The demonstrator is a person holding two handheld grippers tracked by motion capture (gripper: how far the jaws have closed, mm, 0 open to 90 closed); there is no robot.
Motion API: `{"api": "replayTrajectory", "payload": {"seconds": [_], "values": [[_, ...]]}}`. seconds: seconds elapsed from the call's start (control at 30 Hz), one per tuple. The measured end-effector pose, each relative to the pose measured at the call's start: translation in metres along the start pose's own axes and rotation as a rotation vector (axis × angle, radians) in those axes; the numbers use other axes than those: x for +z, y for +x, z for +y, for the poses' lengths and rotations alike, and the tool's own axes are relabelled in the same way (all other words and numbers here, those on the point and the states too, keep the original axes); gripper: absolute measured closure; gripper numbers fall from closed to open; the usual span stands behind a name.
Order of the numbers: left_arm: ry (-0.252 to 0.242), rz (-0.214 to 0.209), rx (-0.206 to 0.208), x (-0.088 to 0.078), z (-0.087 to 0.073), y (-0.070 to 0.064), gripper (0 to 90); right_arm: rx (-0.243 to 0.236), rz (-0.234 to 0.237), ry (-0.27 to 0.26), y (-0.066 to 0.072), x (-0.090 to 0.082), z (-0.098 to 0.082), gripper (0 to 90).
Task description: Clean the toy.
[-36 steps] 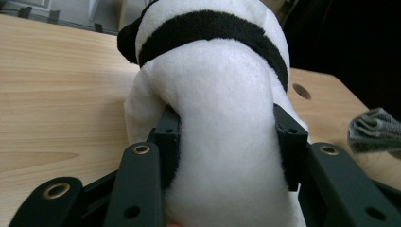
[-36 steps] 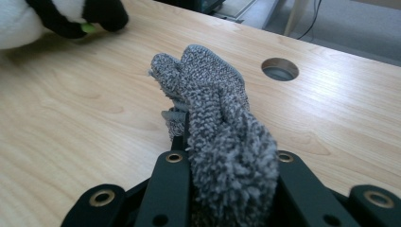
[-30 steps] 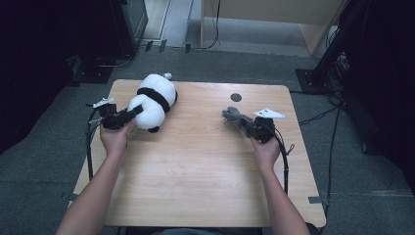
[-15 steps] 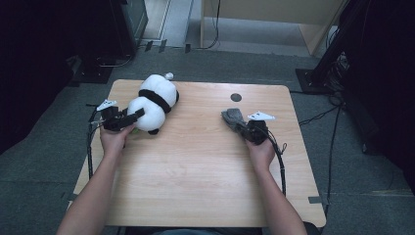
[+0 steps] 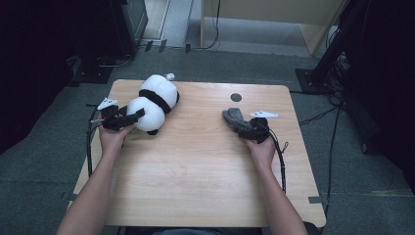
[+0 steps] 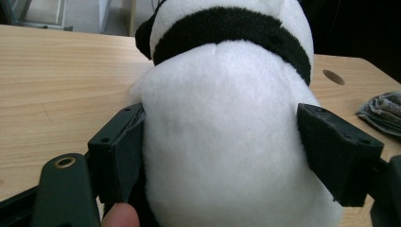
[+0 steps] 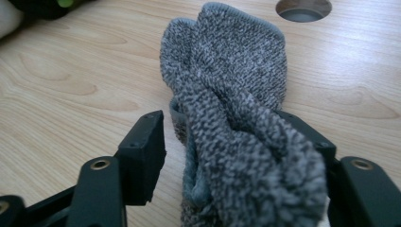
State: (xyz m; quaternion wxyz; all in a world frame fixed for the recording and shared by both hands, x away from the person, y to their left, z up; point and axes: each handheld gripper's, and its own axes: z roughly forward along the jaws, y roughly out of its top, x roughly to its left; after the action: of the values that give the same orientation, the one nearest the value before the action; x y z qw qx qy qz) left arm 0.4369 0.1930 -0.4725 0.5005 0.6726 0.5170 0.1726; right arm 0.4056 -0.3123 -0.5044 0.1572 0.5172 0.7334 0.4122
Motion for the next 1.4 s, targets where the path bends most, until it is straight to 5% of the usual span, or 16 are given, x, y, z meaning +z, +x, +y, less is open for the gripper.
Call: {"api": "replayTrajectory", "payload": {"seconds": [0.3,0.43,0.7,1.4], "values": [[0.009,0.017,0.069,-0.012,0.012,-0.003,20.4,-0.017,0.006,0.012,0.004,-0.003,0.004,30.2],[0.001,-0.015,0.058,-0.02,0.017,-0.004,20.6,-0.024,0.009,0.003,0.005,-0.007,0.007,29.3],[0.047,0.011,0.109,-0.03,0.02,-0.022,20.6,-0.061,0.007,0.006,0.011,-0.024,0.01,28.5],[0.108,-0.046,0.209,-0.06,-0.008,-0.06,24.5,-0.063,0.024,-0.039,0.0,-0.082,-0.006,29.8]]}}
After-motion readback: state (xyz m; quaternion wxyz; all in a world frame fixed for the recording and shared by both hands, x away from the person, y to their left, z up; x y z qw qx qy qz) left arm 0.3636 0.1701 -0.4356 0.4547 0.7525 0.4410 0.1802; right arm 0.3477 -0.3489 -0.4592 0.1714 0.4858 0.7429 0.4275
